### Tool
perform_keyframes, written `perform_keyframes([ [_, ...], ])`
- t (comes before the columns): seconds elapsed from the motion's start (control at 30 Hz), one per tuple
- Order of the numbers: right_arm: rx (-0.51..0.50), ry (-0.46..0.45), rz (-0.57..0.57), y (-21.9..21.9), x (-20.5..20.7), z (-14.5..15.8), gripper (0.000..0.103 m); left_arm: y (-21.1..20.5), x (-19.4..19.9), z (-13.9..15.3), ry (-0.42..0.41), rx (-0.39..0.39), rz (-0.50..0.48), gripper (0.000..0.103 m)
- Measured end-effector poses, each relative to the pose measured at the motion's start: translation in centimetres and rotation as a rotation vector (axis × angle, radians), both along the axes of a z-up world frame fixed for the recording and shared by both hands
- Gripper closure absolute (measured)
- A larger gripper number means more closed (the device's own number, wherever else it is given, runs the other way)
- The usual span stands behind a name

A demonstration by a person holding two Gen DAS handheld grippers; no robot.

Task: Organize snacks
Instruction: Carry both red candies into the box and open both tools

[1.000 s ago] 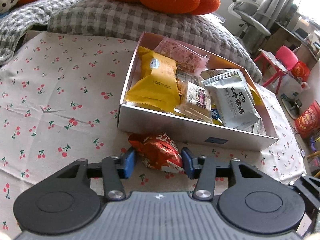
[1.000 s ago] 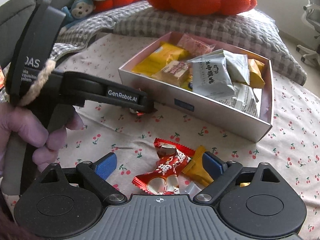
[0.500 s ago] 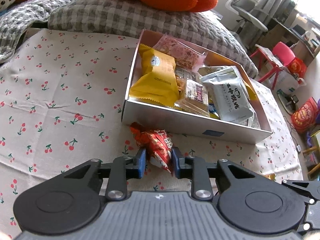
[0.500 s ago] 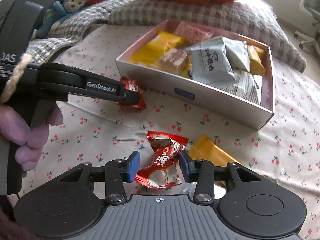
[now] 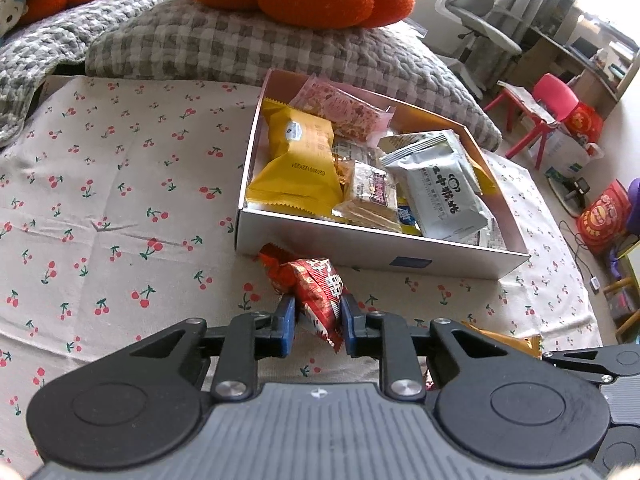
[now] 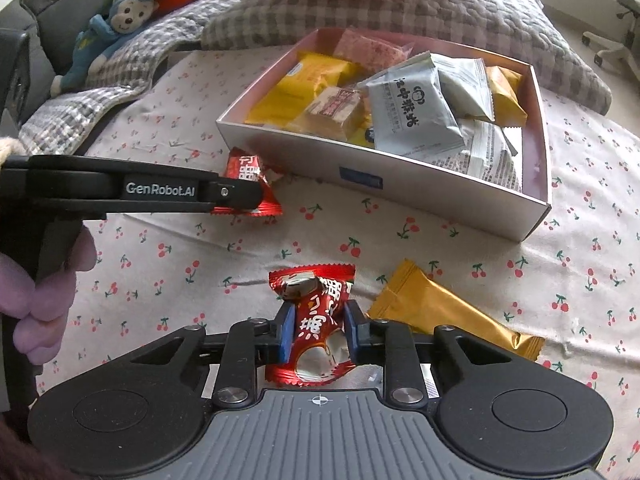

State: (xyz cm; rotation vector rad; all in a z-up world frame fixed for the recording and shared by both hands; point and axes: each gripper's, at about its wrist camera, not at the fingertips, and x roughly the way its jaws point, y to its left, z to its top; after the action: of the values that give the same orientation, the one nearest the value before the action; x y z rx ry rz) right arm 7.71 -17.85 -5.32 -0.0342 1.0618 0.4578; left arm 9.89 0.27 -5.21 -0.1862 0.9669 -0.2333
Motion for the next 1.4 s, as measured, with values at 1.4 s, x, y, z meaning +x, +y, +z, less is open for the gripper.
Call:
perform_keyframes([
  [1.4,0.27,-0.092,-0.498,-10.1,9.1,3.1,0.079,-1.5,6.6,1.3,-0.183,-0.112,0.077,0.082],
])
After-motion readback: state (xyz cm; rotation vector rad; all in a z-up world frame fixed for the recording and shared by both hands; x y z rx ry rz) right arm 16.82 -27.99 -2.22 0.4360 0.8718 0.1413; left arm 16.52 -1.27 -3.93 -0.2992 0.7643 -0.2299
